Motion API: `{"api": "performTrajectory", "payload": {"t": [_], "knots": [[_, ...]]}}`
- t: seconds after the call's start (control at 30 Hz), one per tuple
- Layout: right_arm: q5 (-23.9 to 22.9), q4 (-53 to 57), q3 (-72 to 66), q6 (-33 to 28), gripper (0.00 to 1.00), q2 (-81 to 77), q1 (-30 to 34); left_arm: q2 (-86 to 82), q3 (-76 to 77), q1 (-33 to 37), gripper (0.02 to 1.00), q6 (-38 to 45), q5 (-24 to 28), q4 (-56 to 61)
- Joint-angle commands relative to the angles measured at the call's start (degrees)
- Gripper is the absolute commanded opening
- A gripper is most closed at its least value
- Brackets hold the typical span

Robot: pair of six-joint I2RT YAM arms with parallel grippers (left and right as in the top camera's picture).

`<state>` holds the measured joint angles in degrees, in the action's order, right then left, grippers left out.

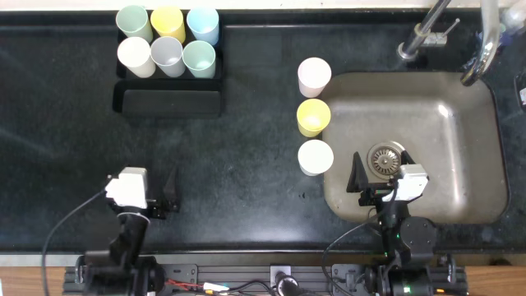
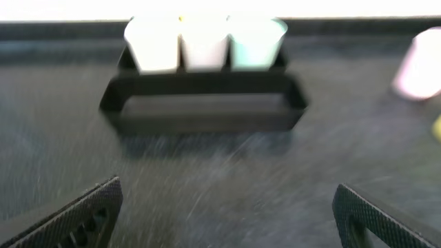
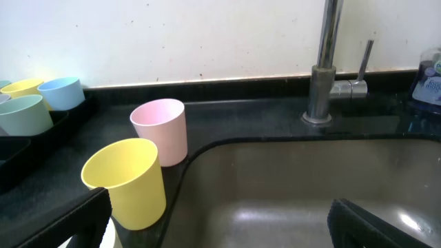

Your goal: Store Cups

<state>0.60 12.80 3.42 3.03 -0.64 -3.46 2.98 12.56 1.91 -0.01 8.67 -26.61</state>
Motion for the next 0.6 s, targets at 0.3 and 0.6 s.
{"api": "performTrajectory", "payload": {"t": [0.3,0.6], "knots": [[-0.2,-0.3,0.3,0.0,0.998,0.4,-0.1,54.2,53.7,-0.5,1.0,-14.4,26.8,-6.7],[-0.2,-0.3,0.3,0.0,0.998,0.4,-0.1,95.3,107.1,-20.2,1.0,-10.0,4.2,-39.4]]}}
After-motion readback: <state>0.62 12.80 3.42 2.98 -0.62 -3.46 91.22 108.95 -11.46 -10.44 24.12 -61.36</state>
